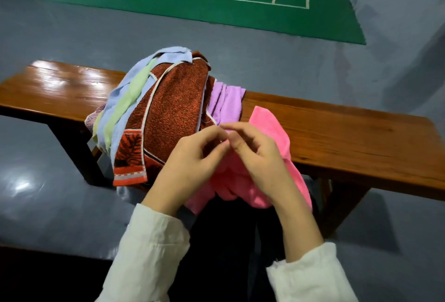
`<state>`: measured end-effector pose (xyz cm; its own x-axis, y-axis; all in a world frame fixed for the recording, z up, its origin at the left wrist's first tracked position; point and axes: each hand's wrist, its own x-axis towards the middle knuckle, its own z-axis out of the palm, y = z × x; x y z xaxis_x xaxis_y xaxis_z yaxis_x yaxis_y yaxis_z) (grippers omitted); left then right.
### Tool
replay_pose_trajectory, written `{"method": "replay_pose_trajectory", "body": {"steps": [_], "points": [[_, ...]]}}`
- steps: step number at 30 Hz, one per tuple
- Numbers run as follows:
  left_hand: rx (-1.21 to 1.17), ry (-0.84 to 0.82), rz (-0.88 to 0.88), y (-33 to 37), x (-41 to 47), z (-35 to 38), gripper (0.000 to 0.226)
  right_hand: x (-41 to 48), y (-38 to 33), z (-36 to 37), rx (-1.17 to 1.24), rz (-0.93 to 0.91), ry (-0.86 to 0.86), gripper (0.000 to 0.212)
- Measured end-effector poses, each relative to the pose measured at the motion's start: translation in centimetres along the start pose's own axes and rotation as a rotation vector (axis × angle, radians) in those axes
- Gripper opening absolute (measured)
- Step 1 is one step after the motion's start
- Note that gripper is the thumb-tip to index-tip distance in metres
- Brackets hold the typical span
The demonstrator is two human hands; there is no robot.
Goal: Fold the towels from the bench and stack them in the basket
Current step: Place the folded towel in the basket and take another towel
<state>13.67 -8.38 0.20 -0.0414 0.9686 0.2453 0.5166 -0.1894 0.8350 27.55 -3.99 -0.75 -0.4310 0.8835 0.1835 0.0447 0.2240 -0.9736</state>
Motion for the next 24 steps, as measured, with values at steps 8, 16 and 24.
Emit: {"method": "replay_pose_trajectory", "body": {"steps": [8, 16, 24], "points": [[0.119, -0.041, -0.071, -1.2, 0.2, -0.9, 0.020, 0.1, 0.8, -2.7, -0.085, 0.110, 0.109, 0.024], [0.161, 0.004, -0.121, -3.1, 0.1, -2.3, 0.033, -0.8, 3.1, -6.0, -0.198, 0.155, 0.588, 0.011], [0.309, 0.098, -0.138, -5.2, -0.5, -3.8, 0.015, -1.6, 4.2, -7.0, -0.248, 0.173, 0.738, 0.012]]}}
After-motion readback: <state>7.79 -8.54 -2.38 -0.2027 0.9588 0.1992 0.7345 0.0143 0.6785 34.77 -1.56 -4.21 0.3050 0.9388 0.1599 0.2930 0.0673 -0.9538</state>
